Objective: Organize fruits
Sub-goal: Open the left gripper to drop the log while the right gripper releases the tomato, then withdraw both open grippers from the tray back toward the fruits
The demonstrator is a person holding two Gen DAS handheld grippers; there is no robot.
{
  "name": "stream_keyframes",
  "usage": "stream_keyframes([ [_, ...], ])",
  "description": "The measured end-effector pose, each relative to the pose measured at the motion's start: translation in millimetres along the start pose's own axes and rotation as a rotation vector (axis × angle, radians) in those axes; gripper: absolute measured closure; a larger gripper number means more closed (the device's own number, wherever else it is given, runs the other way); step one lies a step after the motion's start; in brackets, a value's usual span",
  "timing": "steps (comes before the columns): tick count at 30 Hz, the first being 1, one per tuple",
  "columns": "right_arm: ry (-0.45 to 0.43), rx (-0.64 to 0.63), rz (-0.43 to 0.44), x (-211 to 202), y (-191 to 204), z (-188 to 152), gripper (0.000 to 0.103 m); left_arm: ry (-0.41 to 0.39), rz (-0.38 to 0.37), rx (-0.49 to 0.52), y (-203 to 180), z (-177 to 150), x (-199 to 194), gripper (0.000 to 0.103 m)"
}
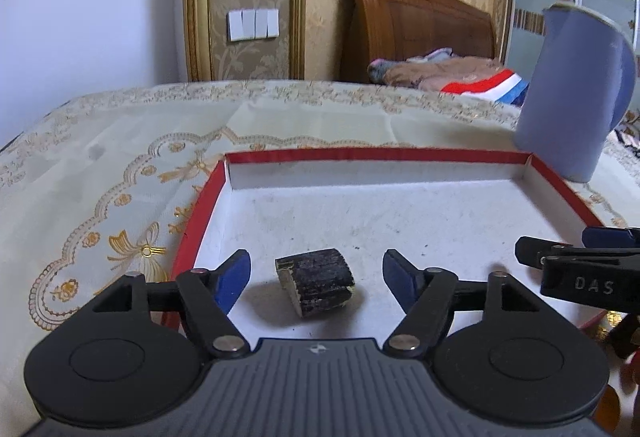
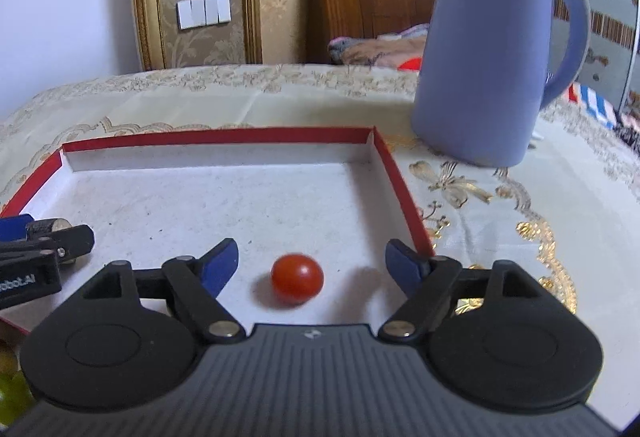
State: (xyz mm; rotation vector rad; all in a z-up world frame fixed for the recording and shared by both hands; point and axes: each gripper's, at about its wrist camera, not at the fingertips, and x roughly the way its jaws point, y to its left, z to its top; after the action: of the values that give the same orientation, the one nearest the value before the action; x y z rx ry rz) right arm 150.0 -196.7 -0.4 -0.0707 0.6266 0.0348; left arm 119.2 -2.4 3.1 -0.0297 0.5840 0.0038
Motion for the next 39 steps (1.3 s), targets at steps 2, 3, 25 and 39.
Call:
stream_keyframes([
  [2, -0.011, 0.018, 0.015, -6, -3, -1, 0.020, -0.041, 0.002, -0.006, 2, -3, -11, 0.030],
  [3, -0.016, 0.027, 0.021, -9, -5, -2, 0.017, -0.059, 0.002, -0.010, 4, -4, -17, 0.029],
  [25, -0.138, 0.096, 0.059, -89, -26, -53, 0.006, -0.115, -0.085, -0.068, 39, -63, -109, 0.018],
  [39, -0.098, 0.123, 0.059, -84, -31, -54, 0.005, -0.039, -0.014, -0.065, 59, -72, -102, 0.018],
])
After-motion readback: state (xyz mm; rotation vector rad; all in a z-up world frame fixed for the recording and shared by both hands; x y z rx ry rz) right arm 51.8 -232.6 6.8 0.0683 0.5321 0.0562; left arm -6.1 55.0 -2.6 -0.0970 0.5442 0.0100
